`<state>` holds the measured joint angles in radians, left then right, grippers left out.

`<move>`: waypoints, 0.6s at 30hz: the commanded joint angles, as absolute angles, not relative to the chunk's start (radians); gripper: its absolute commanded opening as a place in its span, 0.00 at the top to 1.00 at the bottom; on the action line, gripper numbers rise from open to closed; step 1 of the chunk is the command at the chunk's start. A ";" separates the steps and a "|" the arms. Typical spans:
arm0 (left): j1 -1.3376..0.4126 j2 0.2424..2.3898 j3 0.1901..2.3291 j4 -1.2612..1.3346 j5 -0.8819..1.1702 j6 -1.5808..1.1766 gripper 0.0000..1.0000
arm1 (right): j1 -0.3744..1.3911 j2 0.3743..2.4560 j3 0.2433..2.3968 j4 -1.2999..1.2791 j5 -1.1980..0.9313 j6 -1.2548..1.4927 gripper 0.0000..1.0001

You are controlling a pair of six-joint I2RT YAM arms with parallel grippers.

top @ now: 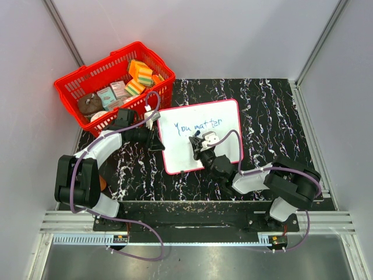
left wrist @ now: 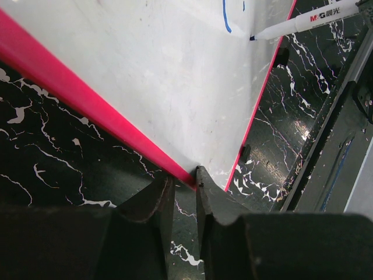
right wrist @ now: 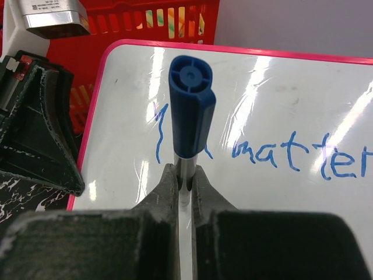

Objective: Write a sentence on the whiteboard

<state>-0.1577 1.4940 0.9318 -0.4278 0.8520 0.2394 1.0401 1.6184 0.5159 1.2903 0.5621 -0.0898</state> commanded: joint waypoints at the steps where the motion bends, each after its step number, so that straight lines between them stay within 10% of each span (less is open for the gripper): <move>1: -0.163 1.459 0.939 -0.379 0.839 0.290 1.00 | 1.046 1.632 0.532 1.352 0.627 -0.107 1.00; 18: -0.163 1.456 0.940 -0.383 0.839 0.291 1.00 | 1.046 1.652 0.548 1.296 0.538 -0.057 1.00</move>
